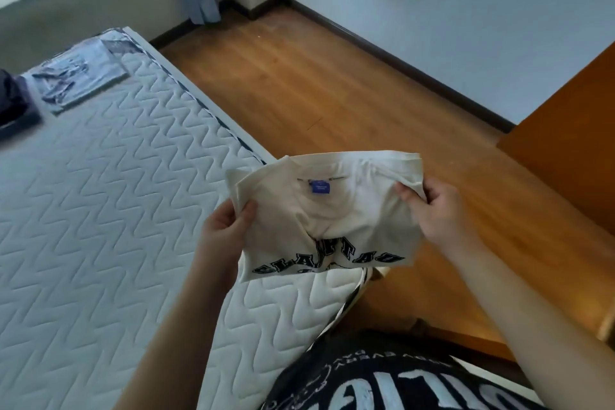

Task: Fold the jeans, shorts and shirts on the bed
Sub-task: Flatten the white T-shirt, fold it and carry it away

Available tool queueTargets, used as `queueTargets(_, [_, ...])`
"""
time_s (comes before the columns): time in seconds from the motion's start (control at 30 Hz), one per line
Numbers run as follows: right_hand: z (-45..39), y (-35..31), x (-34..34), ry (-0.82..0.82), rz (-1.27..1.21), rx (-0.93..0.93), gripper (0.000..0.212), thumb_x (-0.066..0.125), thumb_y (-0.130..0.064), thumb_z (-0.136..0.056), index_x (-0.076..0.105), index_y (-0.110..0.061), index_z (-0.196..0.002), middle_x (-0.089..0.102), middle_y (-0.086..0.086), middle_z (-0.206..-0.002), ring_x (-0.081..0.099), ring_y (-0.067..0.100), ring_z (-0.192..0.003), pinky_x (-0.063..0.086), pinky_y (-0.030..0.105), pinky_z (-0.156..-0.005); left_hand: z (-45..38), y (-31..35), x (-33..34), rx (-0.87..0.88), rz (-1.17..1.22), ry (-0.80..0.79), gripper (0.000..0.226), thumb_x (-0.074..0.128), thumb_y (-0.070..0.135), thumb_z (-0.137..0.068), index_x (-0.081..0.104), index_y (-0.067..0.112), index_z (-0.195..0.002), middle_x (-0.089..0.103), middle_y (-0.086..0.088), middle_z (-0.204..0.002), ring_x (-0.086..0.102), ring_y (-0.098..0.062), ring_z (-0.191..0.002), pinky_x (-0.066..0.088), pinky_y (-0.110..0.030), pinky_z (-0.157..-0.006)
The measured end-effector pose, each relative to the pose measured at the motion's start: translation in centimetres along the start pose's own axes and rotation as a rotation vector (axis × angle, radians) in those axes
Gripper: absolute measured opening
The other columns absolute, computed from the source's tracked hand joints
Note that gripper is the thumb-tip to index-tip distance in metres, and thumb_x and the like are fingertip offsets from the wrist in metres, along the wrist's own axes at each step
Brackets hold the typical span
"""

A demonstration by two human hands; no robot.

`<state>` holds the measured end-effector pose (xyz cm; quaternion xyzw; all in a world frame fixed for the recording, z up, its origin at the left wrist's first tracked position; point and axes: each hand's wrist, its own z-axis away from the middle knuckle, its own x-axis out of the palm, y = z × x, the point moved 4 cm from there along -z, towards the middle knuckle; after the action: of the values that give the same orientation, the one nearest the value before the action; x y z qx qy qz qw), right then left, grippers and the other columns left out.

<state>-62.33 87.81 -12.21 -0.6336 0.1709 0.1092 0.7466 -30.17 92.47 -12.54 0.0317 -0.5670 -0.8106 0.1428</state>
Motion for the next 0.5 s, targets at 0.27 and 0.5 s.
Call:
queueTargets(0.27, [-1.3,1.0,-3.8,0.103,-0.091,0.034,0.015,0.066,-0.023,-0.092,0.066,-0.024,-0.077,0.066,-0.010,-0.060,0.056,0.002,-0.049,0.041,0.015,-0.045,-3.7,0.7,5.6,0.046,-0.083,-0.113,0.015,0.061,0.016,-0.095,0.075,0.022,-0.093,0.073,-0.012,-0.098,0.067,-0.019,-0.088,0.055,-0.031,-0.073])
queueTargets(0.5, [-7.9,3.7,-8.8,0.157,-0.118,0.065,0.009,0.069,-0.036,-0.088,0.071,-0.035,-0.080,0.073,-0.012,-0.073,0.066,0.004,-0.059,0.048,0.018,-0.049,-8.4,1.9,12.3,0.075,-0.118,-0.153,0.020,0.060,0.017,-0.095,0.076,0.028,-0.092,0.075,-0.001,-0.093,0.069,-0.011,-0.085,0.056,-0.022,-0.070])
